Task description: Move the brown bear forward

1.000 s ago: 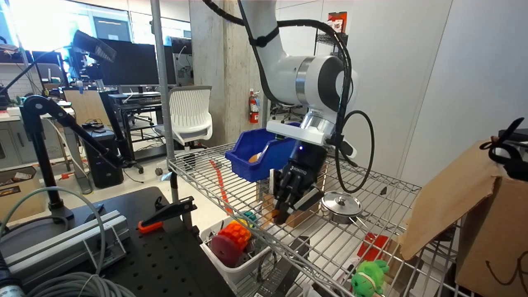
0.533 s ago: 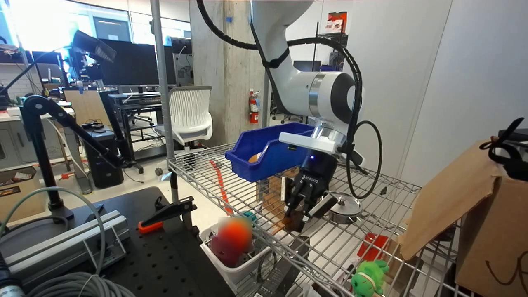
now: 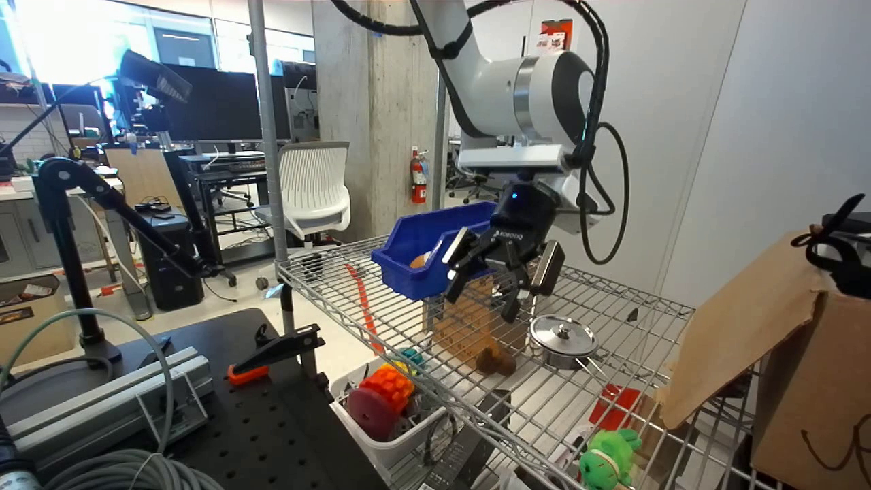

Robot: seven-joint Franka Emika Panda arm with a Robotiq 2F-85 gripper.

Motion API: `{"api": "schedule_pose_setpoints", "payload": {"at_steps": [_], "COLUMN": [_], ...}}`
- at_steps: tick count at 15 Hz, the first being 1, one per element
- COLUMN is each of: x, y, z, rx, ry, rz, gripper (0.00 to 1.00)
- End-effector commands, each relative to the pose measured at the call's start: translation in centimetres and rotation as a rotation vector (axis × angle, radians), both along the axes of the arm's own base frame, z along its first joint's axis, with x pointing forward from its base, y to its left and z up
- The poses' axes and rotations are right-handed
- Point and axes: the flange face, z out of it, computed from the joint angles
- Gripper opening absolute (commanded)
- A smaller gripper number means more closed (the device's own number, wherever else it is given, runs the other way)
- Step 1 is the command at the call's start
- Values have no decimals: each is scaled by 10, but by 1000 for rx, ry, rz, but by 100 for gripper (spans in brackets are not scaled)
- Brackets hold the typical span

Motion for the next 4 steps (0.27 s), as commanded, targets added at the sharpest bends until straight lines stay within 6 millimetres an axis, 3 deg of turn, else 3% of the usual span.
{"api": "schedule_pose_setpoints", "payload": {"at_steps": [1,4], "x": [1,-1], "y": [2,4], "z": [15,35], "rx": [2,8], "ry": [-5,-17], "rz": [6,13], "gripper": [98,100]}}
